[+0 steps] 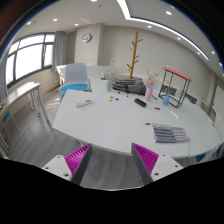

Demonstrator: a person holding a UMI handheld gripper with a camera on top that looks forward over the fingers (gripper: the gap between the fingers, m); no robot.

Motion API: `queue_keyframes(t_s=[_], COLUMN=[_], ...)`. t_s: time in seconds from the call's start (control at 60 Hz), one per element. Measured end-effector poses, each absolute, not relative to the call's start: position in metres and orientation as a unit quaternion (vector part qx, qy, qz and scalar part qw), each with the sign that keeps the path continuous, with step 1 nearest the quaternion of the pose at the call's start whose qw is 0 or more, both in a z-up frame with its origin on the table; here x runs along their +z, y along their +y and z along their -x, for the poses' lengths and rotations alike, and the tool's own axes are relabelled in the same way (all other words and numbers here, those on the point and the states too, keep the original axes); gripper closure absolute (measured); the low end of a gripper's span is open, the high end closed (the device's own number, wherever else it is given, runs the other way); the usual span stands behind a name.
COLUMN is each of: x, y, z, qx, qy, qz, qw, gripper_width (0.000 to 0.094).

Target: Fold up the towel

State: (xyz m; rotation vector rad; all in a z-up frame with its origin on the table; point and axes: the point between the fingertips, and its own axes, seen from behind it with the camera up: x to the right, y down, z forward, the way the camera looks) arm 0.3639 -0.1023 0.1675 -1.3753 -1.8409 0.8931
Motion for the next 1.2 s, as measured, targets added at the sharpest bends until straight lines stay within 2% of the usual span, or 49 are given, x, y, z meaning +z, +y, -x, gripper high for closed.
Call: queue_keyframes(t_s=[0.467,0.75,1.033,1.2], x=[0.145,0.13,0.068,0.02], y=[0.067,0.102,0.119,0.124], z=[-0.338,-0.284,-0.169,-0.101], qx=[0.286,0.294,0.308,0.315], qy=[-0.643,-0.643,-0.657,-0.668], qz=[0.604,0.594,0.576,0.577], qw=[0.375,0.384,0.376,0.349], gripper_width=[0.0081,0.0083,0.0085,0.0083])
